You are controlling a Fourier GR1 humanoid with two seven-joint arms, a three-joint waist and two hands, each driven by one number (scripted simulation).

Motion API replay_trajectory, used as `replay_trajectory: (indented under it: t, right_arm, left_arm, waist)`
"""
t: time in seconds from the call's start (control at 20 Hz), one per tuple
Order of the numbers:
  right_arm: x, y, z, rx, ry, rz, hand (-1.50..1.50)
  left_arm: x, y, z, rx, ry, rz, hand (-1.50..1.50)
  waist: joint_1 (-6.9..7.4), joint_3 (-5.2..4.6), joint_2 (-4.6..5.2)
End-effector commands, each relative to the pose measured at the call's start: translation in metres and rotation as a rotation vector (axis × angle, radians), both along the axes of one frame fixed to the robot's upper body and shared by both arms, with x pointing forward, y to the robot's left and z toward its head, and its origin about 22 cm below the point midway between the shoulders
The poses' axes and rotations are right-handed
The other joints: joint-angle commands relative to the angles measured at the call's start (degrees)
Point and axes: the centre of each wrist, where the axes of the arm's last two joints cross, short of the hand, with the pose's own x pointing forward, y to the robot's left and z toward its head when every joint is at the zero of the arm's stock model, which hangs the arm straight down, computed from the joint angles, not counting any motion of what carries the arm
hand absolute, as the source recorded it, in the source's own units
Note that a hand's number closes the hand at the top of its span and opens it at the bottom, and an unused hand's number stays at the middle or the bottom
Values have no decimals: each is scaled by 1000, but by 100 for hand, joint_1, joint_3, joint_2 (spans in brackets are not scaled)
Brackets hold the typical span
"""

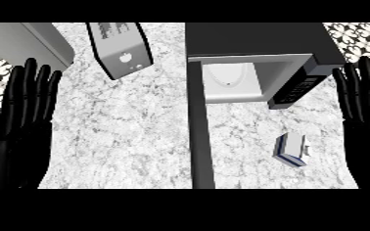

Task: Pick up the milk, place it into the microwave and close the microwave

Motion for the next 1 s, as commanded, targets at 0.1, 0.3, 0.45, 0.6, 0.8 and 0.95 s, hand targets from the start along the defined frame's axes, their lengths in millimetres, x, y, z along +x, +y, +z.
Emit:
replay_trajectory:
  t: [0.1,0.3,0.45,0.6,0.8,0.95]
  right_arm:
    - [-31,3,10,9,-35,-117,-150]
    - [-38,6,-10,-27,84,-115,-150]
    - [-46,4,3,-5,80,-131,-150]
    - [-67,25,3,-16,100,-130,-150]
    - [-71,24,6,-52,119,-217,-150]
    - [-78,16,-20,-42,119,-231,-150]
  left_arm:
    - [-1,12,4,-8,-3,-45,-150]
    - [-9,5,-26,-70,113,0,-150]
    - [-12,14,-27,-65,115,-10,-150]
    - [-30,27,-8,-55,102,-12,-150]
    - [-60,42,9,-47,118,-25,-150]
    - [-61,49,6,-75,127,-22,-150]
  waist:
    - [260,79,156]
    - [265,77,157]
    - [271,80,160]
    - [277,80,155]
    - [309,79,151]
    - [278,83,154]
